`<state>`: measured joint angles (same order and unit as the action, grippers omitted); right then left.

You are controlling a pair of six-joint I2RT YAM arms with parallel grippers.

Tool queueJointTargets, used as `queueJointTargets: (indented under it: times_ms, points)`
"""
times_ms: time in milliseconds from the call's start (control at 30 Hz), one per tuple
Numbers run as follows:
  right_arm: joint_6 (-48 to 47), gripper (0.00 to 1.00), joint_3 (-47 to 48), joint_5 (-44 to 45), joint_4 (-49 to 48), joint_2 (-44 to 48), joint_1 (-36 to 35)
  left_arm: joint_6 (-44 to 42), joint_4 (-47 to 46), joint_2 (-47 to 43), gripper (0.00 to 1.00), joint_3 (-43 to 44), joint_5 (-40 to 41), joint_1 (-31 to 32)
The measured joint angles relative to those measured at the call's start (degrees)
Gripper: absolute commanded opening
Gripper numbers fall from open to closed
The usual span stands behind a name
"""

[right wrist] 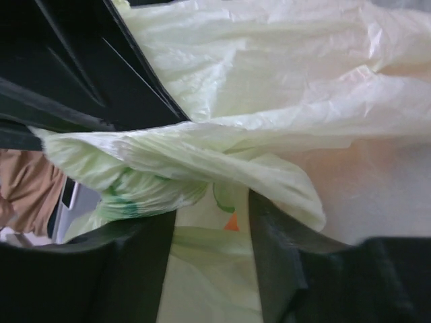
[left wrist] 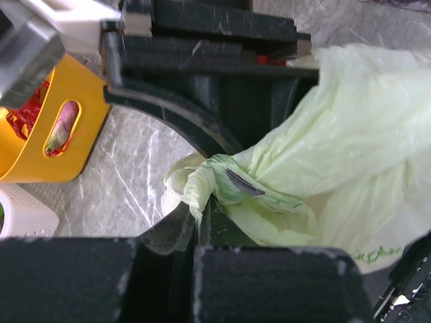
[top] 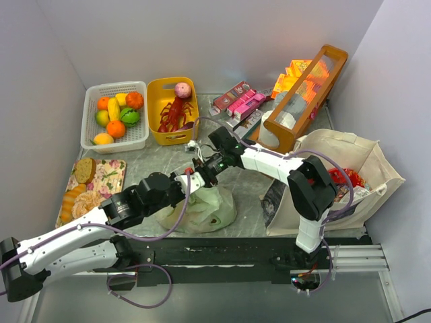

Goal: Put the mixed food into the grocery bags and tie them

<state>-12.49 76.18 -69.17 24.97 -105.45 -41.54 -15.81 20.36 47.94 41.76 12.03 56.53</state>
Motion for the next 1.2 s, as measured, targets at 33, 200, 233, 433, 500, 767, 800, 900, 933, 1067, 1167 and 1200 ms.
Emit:
queueJointTargets:
  times_ms: [33,200,233,433,500,767,800,900,933,1067,1167,1200]
  points:
    - [0.4,0.63,-0.5,-0.2,-0.9,0.4,0.2,0.0,0.0,0.0,0.01,0.0,0.0,0.0]
    - [3.7,0.66,-2.7,-0.7,-5.1,1.4,0.7,0.1,-0.4,0.4,0.01,-0.1,0.1,0.1]
    - [4.2,0.66,-2.9,-0.7,-5.7,1.4,0.7,0.2,-0.4,0.5,0.01,-0.1,0.2,0.1]
    - [9.0,0.68,-5.8,-0.7,-11.4,2.1,0.7,1.0,-0.6,1.9,0.01,-0.1,1.1,0.2]
    - [10.6,0.70,-7.0,-0.5,-13.5,2.6,0.7,1.7,-0.8,2.8,0.01,0.0,1.5,0.3]
    - [18.8,0.70,-12.9,0.5,-23.9,6.6,1.0,5.1,-0.8,8.2,0.01,1.2,5.0,0.5]
    - [19.7,0.70,-13.3,0.5,-24.9,6.9,1.0,5.5,-0.8,8.4,0.01,1.3,5.9,0.5]
    - [21.7,0.67,-14.2,0.7,-26.4,7.3,0.8,6.5,-0.7,8.5,0.01,1.4,7.5,0.3]
    - [22.1,0.64,-14.4,0.9,-27.0,7.4,0.7,6.9,-0.7,8.5,0.01,1.4,7.6,0.3]
    - [22.7,0.51,-14.4,3.1,-27.1,7.4,0.0,8.5,-0.4,8.3,0.01,1.5,7.5,0.3]
    - [23.4,0.35,-14.6,4.5,-27.5,7.4,-0.1,8.9,-0.3,7.2,0.01,1.5,7.3,0.2]
    - [23.7,0.32,-14.7,4.9,-27.6,7.4,-0.1,9.0,-0.3,6.5,0.01,1.5,7.3,0.2]
